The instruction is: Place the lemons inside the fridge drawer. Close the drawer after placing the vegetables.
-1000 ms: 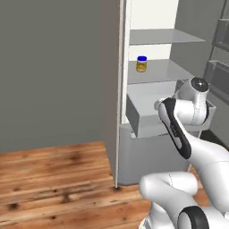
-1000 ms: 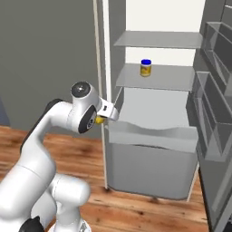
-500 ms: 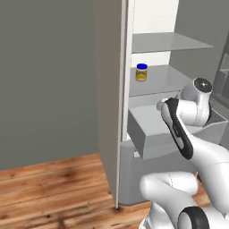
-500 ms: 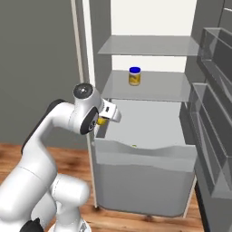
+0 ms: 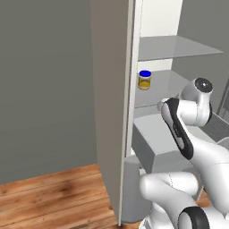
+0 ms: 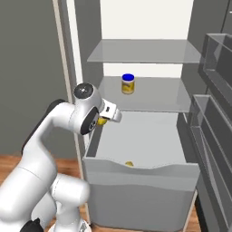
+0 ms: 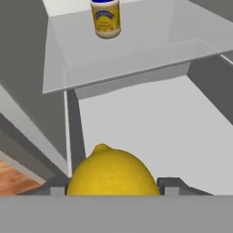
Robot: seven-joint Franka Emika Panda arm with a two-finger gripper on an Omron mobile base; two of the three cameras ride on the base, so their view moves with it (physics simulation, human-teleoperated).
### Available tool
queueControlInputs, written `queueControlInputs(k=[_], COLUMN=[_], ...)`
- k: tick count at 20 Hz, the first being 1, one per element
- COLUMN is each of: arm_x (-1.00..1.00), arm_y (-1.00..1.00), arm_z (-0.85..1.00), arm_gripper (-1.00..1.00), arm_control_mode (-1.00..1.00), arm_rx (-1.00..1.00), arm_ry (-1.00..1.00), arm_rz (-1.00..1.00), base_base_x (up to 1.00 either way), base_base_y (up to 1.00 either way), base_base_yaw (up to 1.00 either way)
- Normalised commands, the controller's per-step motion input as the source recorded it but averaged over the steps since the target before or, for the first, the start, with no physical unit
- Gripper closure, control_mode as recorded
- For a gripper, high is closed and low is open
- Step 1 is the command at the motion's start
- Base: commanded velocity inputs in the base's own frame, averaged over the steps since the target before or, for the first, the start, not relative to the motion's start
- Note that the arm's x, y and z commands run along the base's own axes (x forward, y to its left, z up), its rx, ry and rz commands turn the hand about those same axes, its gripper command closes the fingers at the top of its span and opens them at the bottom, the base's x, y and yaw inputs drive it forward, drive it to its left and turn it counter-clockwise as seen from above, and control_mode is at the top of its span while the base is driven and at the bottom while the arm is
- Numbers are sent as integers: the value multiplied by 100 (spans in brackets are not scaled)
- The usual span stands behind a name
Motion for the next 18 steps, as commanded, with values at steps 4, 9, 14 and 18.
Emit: queueControlInputs(k=[4,9,14,18], arm_x=[0,5,42,67], arm_y=[0,-24,-49,-25], arm_z=[0,-6,-35,-61], arm_gripper=[100,100,100,100], arm_control_mode=[100,-100,-100,-100], arm_rx=[0,6,10,1], arm_ry=[0,0,10,21], arm_rz=[0,-2,-6,-4], base_base_x=[47,13,0,0], base_base_y=[0,-11,0,0], base_base_yaw=[-6,0,0,0])
